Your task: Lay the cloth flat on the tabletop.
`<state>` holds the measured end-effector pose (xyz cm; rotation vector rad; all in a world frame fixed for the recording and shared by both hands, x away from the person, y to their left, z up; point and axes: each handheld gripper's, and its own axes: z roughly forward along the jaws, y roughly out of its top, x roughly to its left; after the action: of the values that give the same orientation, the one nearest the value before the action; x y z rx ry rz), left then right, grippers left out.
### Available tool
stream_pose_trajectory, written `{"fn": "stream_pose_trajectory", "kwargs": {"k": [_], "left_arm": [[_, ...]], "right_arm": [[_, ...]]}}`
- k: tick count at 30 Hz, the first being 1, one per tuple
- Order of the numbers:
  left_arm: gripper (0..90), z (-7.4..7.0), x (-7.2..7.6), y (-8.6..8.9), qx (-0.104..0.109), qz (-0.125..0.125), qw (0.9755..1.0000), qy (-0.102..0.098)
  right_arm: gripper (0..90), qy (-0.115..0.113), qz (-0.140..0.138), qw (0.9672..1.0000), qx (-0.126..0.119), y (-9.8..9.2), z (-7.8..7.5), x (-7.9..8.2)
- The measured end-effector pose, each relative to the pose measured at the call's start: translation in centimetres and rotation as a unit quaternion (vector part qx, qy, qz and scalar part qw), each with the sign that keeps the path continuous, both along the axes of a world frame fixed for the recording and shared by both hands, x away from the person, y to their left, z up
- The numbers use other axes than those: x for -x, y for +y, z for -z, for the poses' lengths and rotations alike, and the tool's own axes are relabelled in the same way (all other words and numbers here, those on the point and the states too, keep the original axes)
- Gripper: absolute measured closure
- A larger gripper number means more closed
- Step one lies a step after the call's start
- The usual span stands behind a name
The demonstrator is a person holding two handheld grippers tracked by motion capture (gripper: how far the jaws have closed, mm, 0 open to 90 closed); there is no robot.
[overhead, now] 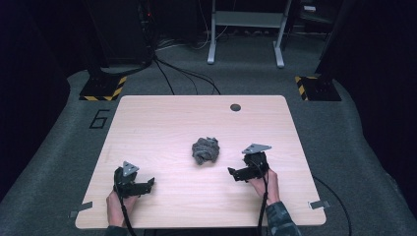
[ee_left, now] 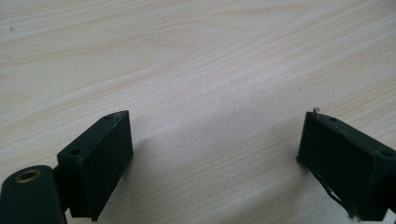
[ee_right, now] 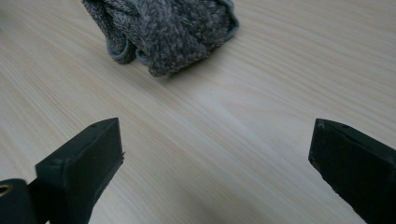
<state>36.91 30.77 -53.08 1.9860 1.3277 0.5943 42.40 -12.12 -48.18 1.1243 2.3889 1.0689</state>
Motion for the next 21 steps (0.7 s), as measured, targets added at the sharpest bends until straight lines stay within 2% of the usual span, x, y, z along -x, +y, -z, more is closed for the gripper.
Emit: {"fn": "stream_pose_trajectory", "kwargs": {"k": [3, 4, 5, 11, 14, 16, 19, 21], "left_arm": [[3.9, 0.0, -0.2, -0.1, -0.005, -0.003, 0.9999, 0.011], [0.8, 0.1, -0.3, -0.1, -0.004, -0.005, 0.9999, 0.009], [0.0, 0.1, -0.3, -0.1, -0.003, -0.006, 0.9999, 0.008], [0.1, 0.1, -0.2, -0.1, -0.004, -0.007, 0.9999, 0.009], [0.0, 0.1, -0.2, -0.1, -0.004, -0.007, 0.9999, 0.009], [0.1, 0.1, -0.2, -0.1, -0.005, -0.005, 0.9999, 0.007], [0.1, 0.1, -0.2, -0.1, -0.005, -0.005, 0.9999, 0.009], [0.2, 0.1, -0.2, -0.1, -0.006, -0.001, 0.9999, 0.008]], "right_arm": [[2.7, 0.004, -0.011, 0.9999, -0.006, 1.3, 0.0, -0.7], [2.9, 0.004, -0.017, 0.9998, -0.007, 1.8, -0.1, -0.9], [3.2, -0.002, -0.021, 0.9998, -0.002, 2.3, -0.1, -1.1], [7.0, -0.004, -0.047, 0.9989, 0.003, 4.8, -0.4, -2.2], [14.1, -0.008, -0.051, 0.9987, 0.000, 5.8, -0.3, -2.9], [17.9, -0.003, -0.043, 0.9991, -0.002, 6.4, -0.2, -3.3], [26.4, -0.019, -0.042, 0.9989, 0.010, 6.9, -0.2, -3.6], [34.3, -0.018, -0.043, 0.9987, 0.023, 7.5, -0.1, -4.1]]}}
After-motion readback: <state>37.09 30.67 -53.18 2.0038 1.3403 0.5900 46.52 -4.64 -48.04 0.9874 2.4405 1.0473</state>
